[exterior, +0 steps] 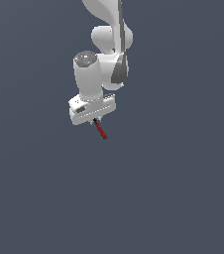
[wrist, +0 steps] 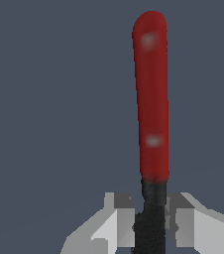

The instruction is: Pick up the object and move it to a goal position.

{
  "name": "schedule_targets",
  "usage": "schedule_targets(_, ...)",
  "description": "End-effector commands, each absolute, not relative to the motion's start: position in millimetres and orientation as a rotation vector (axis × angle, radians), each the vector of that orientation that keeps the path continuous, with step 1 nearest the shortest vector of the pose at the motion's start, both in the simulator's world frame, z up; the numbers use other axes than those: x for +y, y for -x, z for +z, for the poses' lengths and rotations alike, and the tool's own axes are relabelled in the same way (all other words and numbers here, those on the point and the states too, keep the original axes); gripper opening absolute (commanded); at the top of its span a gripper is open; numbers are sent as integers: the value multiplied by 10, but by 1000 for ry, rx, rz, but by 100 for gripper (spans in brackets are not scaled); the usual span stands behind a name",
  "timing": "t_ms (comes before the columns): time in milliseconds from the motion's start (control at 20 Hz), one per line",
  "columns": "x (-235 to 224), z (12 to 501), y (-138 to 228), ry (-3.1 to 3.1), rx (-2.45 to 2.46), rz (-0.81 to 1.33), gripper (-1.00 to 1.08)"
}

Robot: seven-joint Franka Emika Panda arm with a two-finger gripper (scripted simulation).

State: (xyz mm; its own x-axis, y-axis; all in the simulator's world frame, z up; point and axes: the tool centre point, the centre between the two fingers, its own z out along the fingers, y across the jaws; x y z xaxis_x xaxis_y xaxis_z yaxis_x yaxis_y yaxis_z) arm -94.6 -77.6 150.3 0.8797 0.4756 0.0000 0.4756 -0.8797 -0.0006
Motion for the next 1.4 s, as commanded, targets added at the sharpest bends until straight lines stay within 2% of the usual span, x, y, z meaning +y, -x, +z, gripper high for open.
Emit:
schedule_targets(0, -914, 1781, 987, 3044, -771, -1, -100)
schedule_targets(1350, -2285, 4411, 1287, 3045, -767, -1, -100)
